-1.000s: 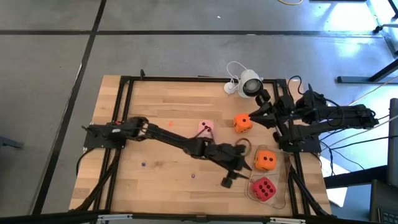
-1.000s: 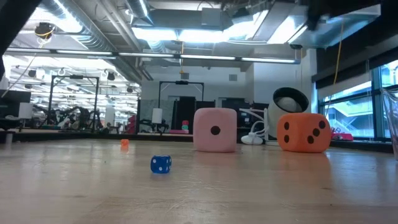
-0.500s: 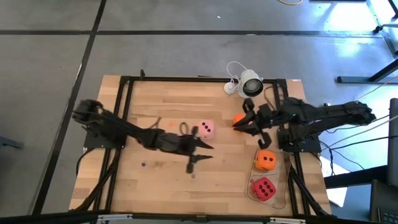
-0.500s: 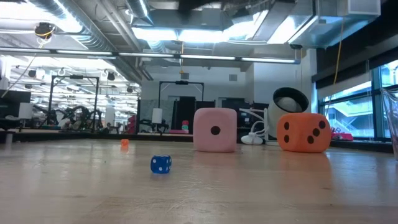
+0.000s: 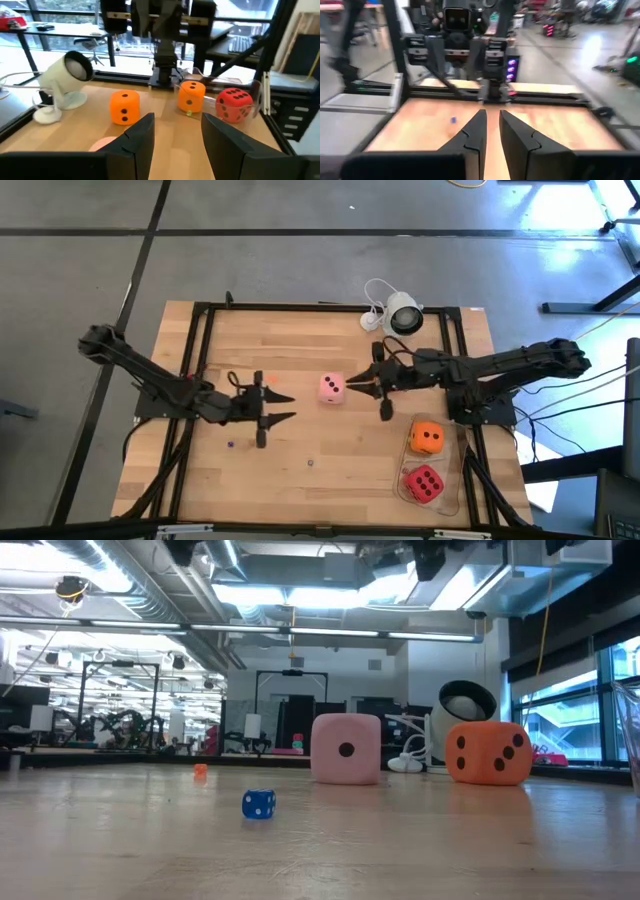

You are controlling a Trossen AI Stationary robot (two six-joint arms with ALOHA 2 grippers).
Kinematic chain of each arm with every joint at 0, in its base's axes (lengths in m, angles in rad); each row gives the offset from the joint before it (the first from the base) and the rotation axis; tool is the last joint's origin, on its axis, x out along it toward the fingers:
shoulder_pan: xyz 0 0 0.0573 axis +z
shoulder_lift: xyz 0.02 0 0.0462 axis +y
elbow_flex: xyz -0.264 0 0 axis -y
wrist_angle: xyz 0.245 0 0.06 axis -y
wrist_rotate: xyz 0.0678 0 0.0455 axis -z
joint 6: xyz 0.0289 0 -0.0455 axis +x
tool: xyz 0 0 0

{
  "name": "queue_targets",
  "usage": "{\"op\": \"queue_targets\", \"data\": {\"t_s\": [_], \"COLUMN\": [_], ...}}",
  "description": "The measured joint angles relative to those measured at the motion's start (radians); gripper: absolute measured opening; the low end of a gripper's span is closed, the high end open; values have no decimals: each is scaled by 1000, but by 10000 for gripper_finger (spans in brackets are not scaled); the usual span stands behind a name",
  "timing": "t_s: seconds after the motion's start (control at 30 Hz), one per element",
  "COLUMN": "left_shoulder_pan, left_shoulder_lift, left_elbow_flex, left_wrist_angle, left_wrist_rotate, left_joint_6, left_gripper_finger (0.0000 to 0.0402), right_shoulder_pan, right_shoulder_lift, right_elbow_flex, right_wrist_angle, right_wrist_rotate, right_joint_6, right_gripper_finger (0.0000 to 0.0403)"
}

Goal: Pick & Place Dice
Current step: Put the small orange die into the transparent container

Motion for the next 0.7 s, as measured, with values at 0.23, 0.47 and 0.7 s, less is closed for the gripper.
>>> {"op": "queue_targets", "data": {"t_s": [0.23, 0.47, 0.7], "left_shoulder_pan": [-15, 19, 115], "left_shoulder_lift": [-119, -189, -168], "left_elbow_flex": [-42, -42, -42], "left_wrist_angle": [-150, -417, -589], "left_wrist_rotate": [-187, -332, -330], "left_joint_6": [-76, -251, -344], "left_gripper_finger": [157, 157, 157], "right_shoulder_pan": [0, -1, -1], "right_shoulder_lift": [73, 84, 84], "right_elbow_flex": [0, 0, 0], "right_wrist_angle": [86, 87, 87], "right_wrist_rotate": [48, 96, 93], "right_joint_6": [-47, -48, -50], "right_gripper_finger": [55, 55, 55]}}
